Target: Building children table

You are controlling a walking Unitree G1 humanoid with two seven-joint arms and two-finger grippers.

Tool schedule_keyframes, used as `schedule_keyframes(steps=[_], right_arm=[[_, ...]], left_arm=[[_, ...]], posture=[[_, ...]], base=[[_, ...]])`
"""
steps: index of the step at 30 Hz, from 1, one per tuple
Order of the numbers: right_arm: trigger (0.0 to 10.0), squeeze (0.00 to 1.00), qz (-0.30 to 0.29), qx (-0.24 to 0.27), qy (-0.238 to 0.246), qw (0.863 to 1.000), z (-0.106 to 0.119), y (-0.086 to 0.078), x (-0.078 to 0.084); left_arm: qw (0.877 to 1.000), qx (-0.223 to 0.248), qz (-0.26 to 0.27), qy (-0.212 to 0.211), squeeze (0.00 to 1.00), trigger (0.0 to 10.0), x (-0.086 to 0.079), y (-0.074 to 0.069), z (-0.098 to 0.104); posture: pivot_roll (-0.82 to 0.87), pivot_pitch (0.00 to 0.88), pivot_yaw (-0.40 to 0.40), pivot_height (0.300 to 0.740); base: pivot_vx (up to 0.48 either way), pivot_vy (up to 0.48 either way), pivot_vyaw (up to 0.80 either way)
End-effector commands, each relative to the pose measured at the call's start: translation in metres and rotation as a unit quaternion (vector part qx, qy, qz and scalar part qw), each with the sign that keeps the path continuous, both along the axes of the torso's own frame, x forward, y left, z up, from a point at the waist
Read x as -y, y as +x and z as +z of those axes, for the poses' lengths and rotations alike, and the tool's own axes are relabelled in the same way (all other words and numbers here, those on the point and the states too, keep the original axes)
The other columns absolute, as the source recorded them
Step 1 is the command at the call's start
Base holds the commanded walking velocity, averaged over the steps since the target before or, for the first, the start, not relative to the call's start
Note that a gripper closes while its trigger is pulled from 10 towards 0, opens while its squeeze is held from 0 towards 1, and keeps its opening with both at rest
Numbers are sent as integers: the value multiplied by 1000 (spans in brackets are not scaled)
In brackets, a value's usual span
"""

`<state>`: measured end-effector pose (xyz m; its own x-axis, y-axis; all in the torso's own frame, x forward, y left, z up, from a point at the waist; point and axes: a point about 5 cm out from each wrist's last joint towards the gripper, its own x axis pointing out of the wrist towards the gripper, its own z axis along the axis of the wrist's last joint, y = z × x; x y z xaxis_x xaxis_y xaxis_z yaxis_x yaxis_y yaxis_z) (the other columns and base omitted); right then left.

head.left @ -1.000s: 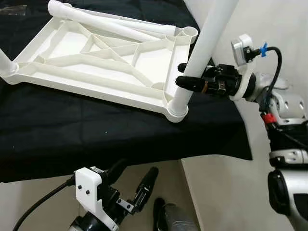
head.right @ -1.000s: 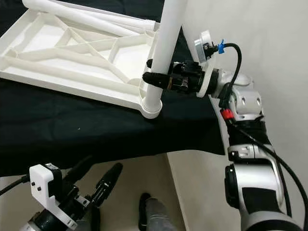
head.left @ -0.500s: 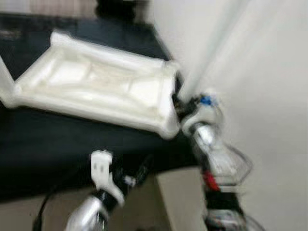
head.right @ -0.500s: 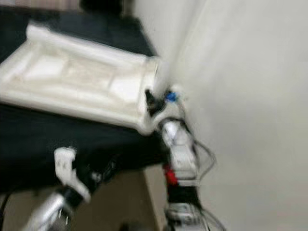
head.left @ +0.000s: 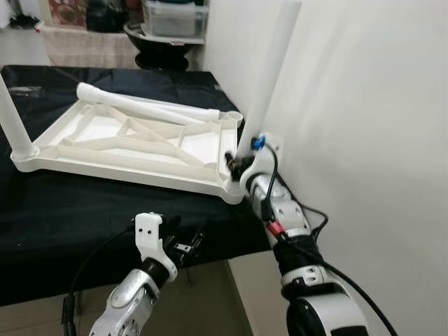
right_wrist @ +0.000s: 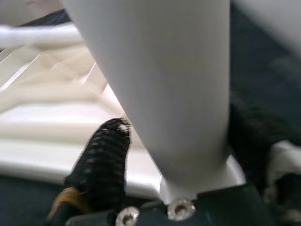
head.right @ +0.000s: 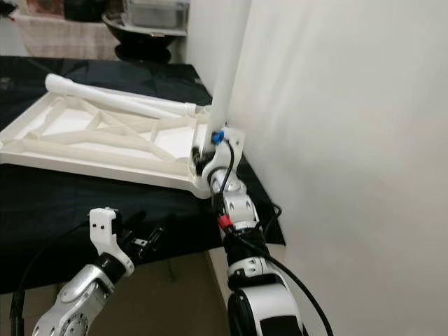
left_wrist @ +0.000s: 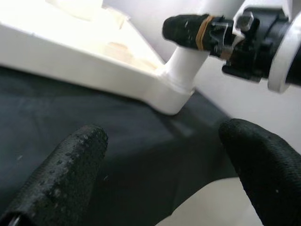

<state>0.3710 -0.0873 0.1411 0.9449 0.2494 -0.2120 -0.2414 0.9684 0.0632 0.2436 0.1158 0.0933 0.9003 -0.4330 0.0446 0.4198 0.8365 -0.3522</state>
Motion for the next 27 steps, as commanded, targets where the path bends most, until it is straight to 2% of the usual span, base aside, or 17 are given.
schedule_keyframes(steps=[1,3,4,6,7,9,10,11,12,13,14,15,16,18,22,24,27], right_arm=[[10000,1000,60,53,4,997,5,-5,13],[10000,1000,96,73,-3,993,3,-14,25],[10000,1000,96,73,-3,993,3,-14,25],[10000,1000,126,78,-11,989,-1,-27,38],[10000,1000,126,78,-11,989,-1,-27,38],[10000,1000,149,64,-17,987,-11,-53,58],[10000,1000,149,64,-17,987,-11,-53,58],[10000,1000,153,53,-25,986,-17,-66,66],[10000,671,149,37,-24,988,-24,-80,75],[10000,671,149,37,-24,988,-24,-80,75],[10000,169,135,27,-29,990,-30,-90,83],[10000,0,113,16,-34,993,-38,-100,95],[10000,0,113,16,-34,993,-38,-100,95],[10000,0,83,2,-41,996,-48,-115,112],[10000,0,63,1,-40,997,-48,-124,119],[10000,0,64,7,-32,997,-45,-125,116],[10000,0,104,22,-24,994,-35,-125,86]], left_arm=[[1000,1,-2,24,0,10000,-2,1,0],[999,1,4,46,0,10000,-6,1,-1],[999,1,4,46,0,10000,-6,1,-1],[998,2,17,68,0,10000,-13,3,0],[998,2,17,68,0,10000,-13,3,0],[994,5,47,99,0,10000,-22,5,2],[994,5,47,99,0,10000,-22,5,2],[992,8,58,112,0,10000,-27,6,3],[990,13,66,123,0,10000,-31,6,4],[990,13,66,123,0,10000,-31,6,4],[989,13,71,130,0,10000,-35,6,4],[988,11,78,134,0,10000,-40,6,3],[988,11,78,134,0,10000,-40,6,3],[986,2,84,146,0,10000,-47,5,1],[985,-11,81,150,0,10000,-51,4,-2],[985,-16,80,152,0,10000,-52,4,-2],[984,-20,82,157,0,10000,-52,9,-1]], posture=[[-27,0,-112,740],[-33,0,-102,740],[-33,0,-102,740],[-36,0,-98,740],[-36,0,-98,740],[-53,0,-76,740],[-53,0,-76,740],[-56,0,-73,740],[-64,0,-60,740],[-64,0,-60,740],[-74,0,-51,740],[-89,0,-39,740],[-89,0,-39,740],[-102,0,-28,740],[-112,0,-20,740],[-115,0,-15,740],[-106,0,-16,740]], base=[[0,0,0],[0,0,0],[0,0,0],[0,0,0],[0,0,0],[0,0,0],[0,0,0],[0,0,0],[0,0,0],[0,0,0],[0,0,0],[0,0,0],[0,0,0],[0,0,0],[0,0,0],[0,480,0],[0,480,0]])
